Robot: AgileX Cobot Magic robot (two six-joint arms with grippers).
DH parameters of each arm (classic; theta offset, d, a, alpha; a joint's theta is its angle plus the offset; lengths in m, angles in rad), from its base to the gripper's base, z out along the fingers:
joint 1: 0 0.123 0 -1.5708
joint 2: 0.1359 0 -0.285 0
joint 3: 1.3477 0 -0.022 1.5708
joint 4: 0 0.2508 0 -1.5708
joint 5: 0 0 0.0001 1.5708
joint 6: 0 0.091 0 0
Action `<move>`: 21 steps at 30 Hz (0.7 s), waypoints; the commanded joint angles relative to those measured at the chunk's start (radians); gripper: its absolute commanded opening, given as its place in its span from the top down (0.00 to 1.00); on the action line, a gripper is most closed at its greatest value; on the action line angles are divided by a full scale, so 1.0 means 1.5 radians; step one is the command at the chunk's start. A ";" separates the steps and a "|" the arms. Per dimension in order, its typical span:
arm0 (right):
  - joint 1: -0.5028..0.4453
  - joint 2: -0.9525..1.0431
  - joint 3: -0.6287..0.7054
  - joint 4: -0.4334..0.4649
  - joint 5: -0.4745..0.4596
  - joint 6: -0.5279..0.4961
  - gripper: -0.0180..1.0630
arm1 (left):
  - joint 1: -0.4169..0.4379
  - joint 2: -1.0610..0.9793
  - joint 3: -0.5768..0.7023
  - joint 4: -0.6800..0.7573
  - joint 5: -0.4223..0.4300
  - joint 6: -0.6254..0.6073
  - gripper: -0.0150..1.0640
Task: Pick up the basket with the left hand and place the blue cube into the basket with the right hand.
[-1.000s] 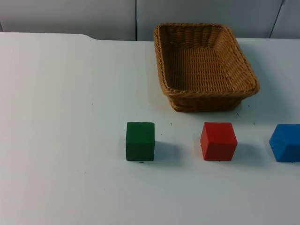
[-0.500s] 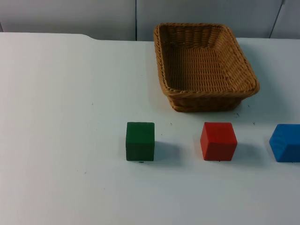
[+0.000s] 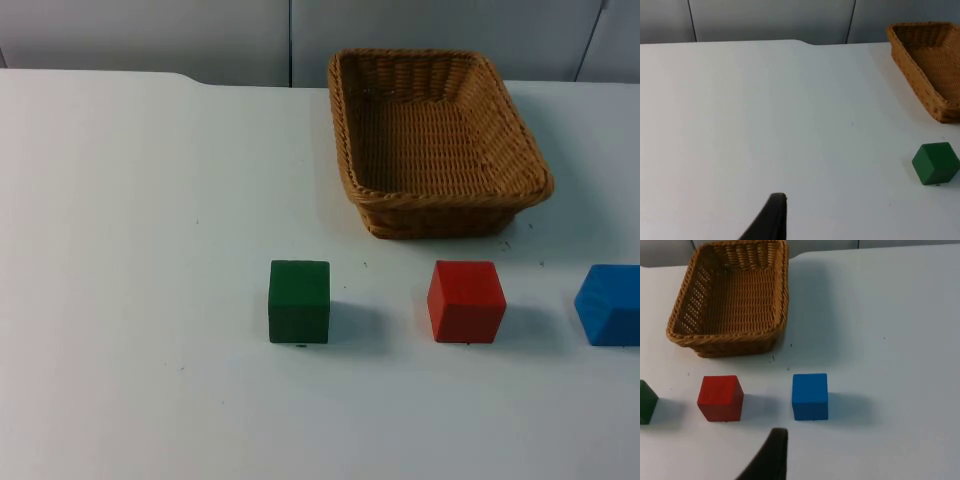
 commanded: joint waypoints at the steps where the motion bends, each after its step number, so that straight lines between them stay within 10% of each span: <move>1: 0.001 0.024 -0.003 0.012 -0.032 -0.005 0.02 | 0.003 0.017 -0.005 -0.017 -0.025 -0.005 0.01; 21: 0.001 0.379 -0.184 0.011 -0.061 -0.010 0.03 | 0.003 0.274 -0.047 -0.040 -0.169 0.015 0.01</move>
